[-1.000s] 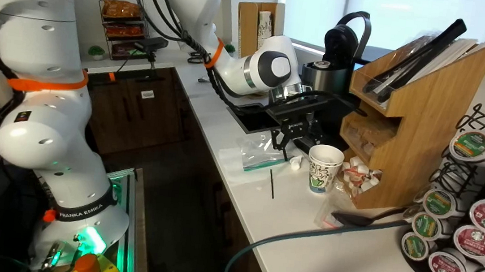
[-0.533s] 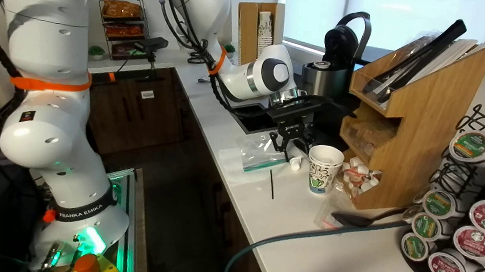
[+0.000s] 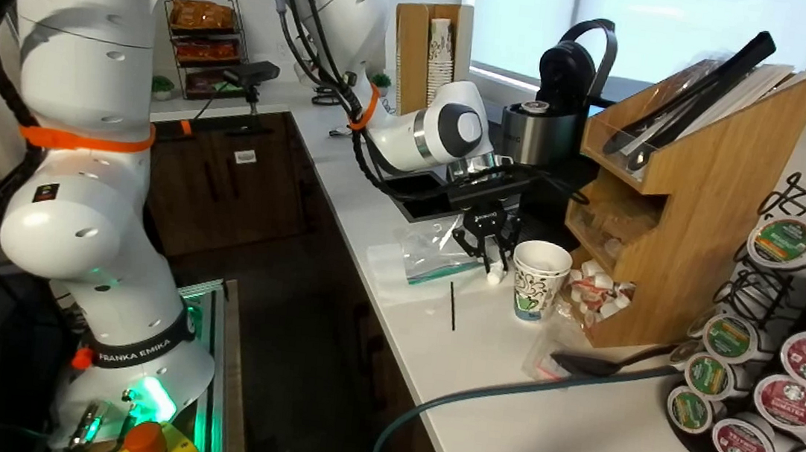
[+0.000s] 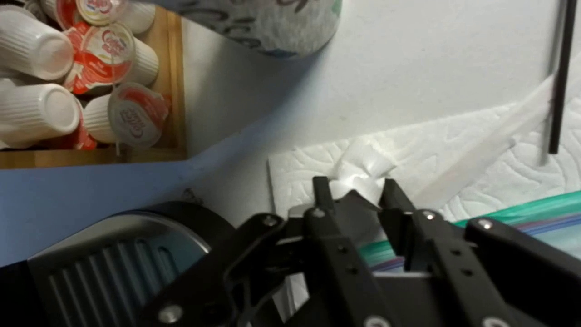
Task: Put the coffee pods from the counter inside the two stacked coffee cups.
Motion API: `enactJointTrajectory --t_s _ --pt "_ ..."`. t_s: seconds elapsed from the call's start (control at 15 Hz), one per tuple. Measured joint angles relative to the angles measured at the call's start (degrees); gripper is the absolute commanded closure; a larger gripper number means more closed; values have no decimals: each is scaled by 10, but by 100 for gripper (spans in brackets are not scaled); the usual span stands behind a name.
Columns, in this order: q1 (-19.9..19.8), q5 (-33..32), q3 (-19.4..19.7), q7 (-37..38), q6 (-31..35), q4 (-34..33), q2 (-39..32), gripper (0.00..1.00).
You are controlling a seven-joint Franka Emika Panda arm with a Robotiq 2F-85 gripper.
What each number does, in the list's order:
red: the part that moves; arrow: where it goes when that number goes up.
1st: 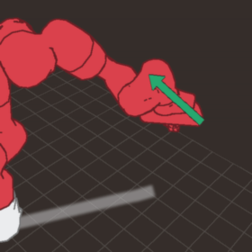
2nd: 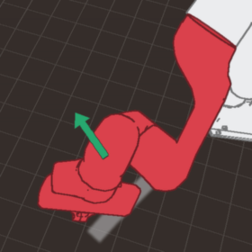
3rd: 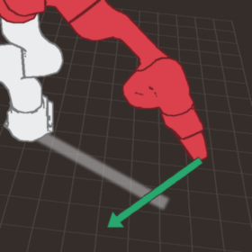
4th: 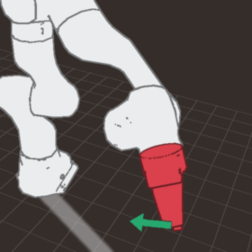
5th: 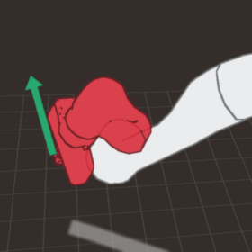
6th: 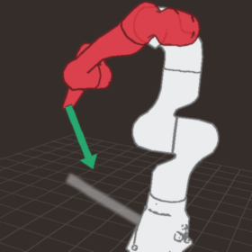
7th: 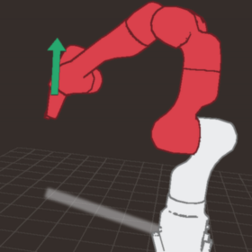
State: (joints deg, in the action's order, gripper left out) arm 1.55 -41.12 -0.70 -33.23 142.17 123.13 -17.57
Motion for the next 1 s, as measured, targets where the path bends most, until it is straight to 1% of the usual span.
enactJointTrajectory --t_s 0.07,0.27,0.4,0.53,0.6,0.67,1.0 --pt "0 -7 0 9 0 0 1 100" --pt "0 -36 2 32 7 18 19 100" --pt "-1 -67 6 49 24 51 52 100" --pt "-3 -86 6 54 32 86 89 100" --pt "-5 -87 6 55 32 99 103 74" --pt "-6 -87 6 54 32 107 114 74" --pt "-18 -87 11 29 30 113 123 38"
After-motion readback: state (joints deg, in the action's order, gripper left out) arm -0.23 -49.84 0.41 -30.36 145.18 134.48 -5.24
